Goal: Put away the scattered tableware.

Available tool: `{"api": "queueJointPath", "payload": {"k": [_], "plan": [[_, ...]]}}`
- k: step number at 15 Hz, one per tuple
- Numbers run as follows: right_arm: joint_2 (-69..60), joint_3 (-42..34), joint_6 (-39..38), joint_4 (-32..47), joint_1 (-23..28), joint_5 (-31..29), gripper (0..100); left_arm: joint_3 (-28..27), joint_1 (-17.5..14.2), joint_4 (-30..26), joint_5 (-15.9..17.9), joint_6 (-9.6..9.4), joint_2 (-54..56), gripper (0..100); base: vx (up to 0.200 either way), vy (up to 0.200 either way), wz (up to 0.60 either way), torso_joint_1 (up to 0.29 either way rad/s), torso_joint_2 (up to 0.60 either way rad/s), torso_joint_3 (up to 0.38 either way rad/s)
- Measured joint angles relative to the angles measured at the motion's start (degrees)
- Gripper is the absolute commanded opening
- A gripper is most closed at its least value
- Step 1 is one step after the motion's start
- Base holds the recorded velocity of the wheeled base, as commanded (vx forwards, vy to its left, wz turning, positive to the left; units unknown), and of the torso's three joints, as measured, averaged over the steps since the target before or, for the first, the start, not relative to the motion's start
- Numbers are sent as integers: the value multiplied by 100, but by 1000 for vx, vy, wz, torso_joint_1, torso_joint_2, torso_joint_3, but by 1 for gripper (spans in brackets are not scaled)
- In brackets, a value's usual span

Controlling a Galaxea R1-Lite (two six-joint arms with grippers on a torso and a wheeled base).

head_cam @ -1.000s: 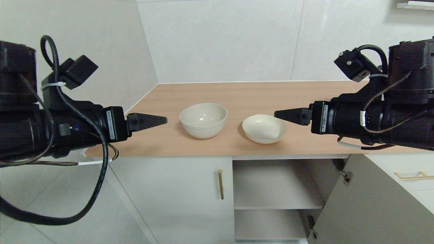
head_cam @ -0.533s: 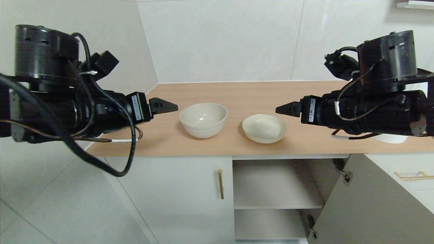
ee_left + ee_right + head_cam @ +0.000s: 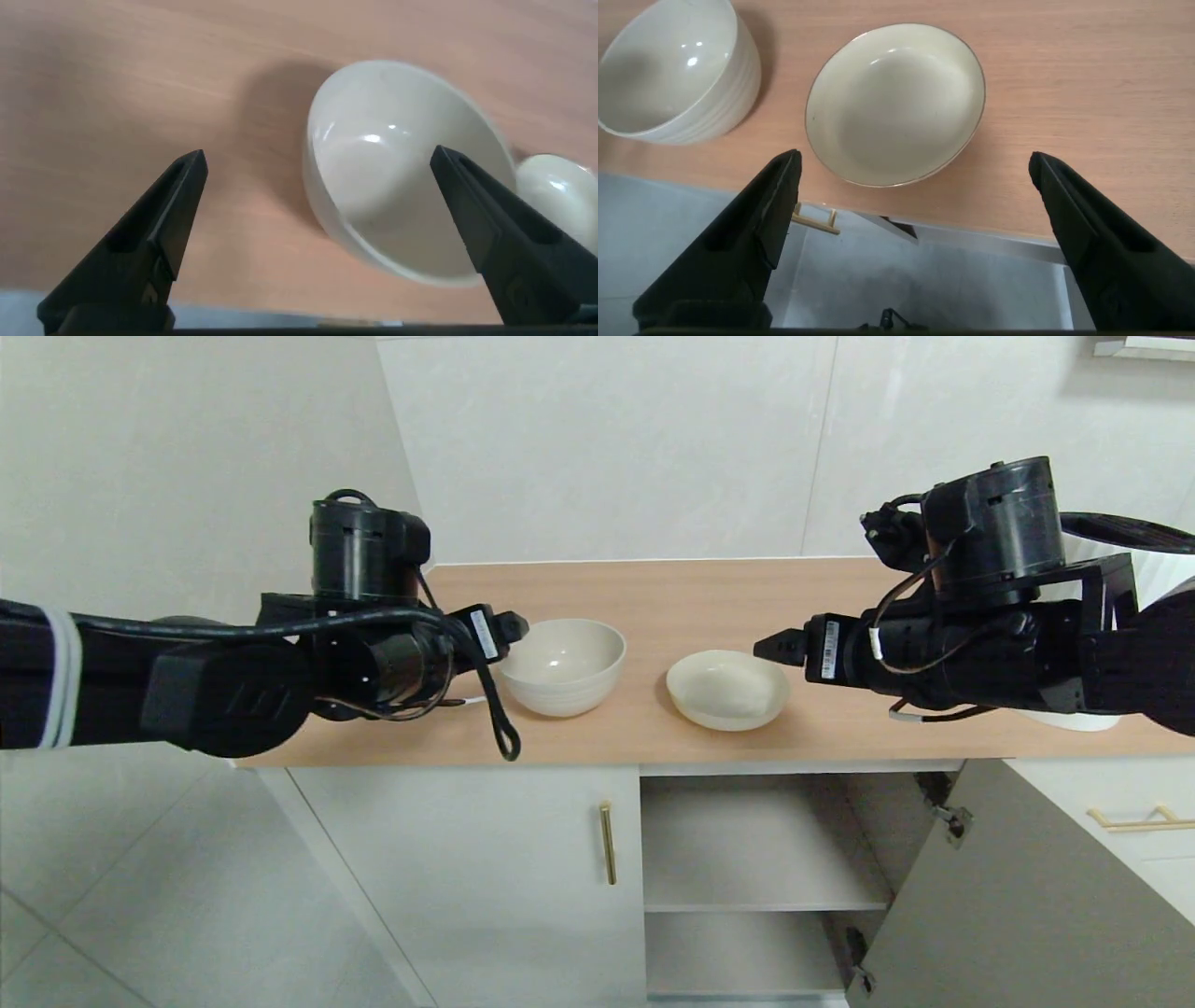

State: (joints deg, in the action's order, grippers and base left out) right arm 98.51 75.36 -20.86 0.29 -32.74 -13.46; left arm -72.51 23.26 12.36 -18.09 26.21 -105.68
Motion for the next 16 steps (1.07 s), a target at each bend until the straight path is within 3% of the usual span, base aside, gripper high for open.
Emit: {"api": "queueJointPath", "payload": {"k": [7, 8, 16], "plan": [[-17, -21, -16, -2, -2, -93, 100, -102, 5, 80, 26, 67, -499, 100, 0, 0, 0, 0, 0, 0], [-30, -26, -16, -2, -2, -96, 100, -111, 2, 90, 28, 89, -516, 0, 0, 0, 0, 0, 0, 0], [-74, -23, -10, 26, -2, -88, 100, -113, 5, 68, 46, 171, -416, 0, 0, 0, 0, 0, 0, 0]]}}
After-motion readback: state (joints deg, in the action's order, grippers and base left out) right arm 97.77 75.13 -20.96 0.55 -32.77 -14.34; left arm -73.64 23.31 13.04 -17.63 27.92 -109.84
